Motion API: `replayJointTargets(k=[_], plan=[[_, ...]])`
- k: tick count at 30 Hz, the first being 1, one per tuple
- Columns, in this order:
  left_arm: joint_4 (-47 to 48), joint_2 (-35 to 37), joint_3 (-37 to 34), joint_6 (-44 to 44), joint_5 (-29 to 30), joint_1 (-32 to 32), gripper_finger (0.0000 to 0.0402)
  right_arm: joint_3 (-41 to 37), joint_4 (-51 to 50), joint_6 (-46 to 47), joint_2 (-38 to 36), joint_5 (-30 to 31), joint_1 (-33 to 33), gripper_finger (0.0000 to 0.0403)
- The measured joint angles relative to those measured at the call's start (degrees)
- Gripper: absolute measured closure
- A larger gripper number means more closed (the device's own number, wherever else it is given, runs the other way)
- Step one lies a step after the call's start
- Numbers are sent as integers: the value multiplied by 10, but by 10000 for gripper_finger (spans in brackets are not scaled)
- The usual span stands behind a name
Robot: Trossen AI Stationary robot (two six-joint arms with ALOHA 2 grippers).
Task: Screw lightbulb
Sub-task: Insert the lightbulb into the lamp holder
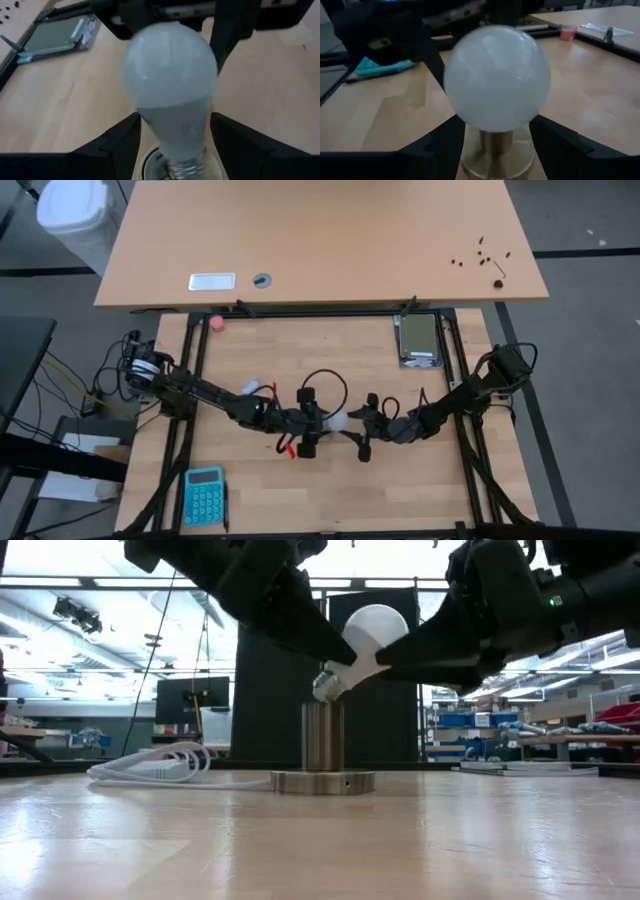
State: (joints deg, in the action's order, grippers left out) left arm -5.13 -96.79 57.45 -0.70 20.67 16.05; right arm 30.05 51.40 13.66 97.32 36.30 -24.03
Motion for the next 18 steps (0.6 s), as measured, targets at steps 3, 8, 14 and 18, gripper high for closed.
replayJointTargets(k=[3,8,14,18], plan=[[15,0,0,9,-3,1,159,1,34,-27,0,-19,7,170],[31,0,-1,11,15,1,159,1,36,-31,0,-71,38,170],[41,4,-2,2,27,1,159,13,37,-46,0,-92,50,171],[57,30,-3,-19,48,2,159,27,25,-66,0,-93,54,172]])
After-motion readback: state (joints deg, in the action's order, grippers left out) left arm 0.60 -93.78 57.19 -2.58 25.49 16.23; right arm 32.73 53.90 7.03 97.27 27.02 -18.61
